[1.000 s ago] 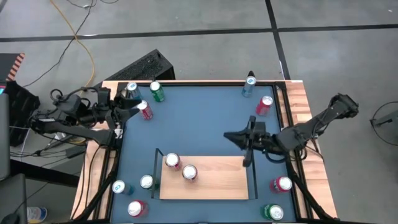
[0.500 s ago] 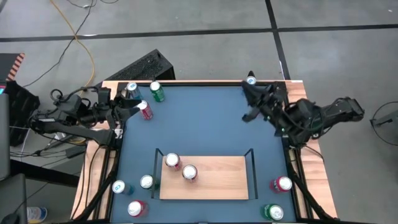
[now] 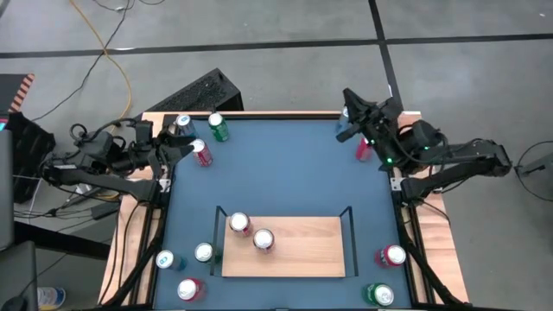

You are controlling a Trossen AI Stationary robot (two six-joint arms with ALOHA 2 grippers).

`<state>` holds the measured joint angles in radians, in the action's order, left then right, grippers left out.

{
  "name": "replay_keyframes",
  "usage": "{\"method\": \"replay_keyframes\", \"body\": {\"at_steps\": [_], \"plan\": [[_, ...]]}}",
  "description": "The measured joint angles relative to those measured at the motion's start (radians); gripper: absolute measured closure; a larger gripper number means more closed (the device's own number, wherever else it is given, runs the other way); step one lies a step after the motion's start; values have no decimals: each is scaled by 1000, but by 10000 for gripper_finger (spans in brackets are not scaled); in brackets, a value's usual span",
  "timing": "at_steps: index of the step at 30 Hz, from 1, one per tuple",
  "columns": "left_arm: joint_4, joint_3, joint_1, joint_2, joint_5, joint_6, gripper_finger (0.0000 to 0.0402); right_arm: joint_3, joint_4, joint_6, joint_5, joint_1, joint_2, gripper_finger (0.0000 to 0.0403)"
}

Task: Place canned beverage on shelf
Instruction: Put the right red soda can on the shelf aligned with the other red soda can

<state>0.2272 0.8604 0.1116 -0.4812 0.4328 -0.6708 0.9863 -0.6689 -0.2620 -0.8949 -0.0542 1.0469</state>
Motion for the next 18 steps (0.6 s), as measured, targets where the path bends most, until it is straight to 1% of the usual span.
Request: {"method": "replay_keyframes", "body": {"at_steps": [3, 4, 5, 10, 12, 14, 16, 18], "plan": [[0, 0, 0, -2, 12, 0, 50, 0, 83, 50, 12, 3, 4, 402], [-1, 0, 0, -3, 30, 0, 50, 0, 123, 83, 37, 3, 5, 402], [-1, 0, 0, -3, 56, -5, 50, 0, 172, 123, 87, 3, 5, 402], [-1, 0, 0, -3, 182, -32, 50, 0, 364, 295, 427, 1, 5, 402], [-1, 0, 0, -3, 217, -38, 50, 0, 420, 353, 515, 1, 9, 402], [0, 0, 0, -3, 246, -48, 50, 0, 464, 398, 552, -6, 22, 402], [1, 0, 0, -3, 281, -48, 50, -2, 515, 418, 553, -17, 26, 402], [4, 0, 0, -3, 313, -49, 50, 0, 523, 420, 553, -27, 34, 402]]}}
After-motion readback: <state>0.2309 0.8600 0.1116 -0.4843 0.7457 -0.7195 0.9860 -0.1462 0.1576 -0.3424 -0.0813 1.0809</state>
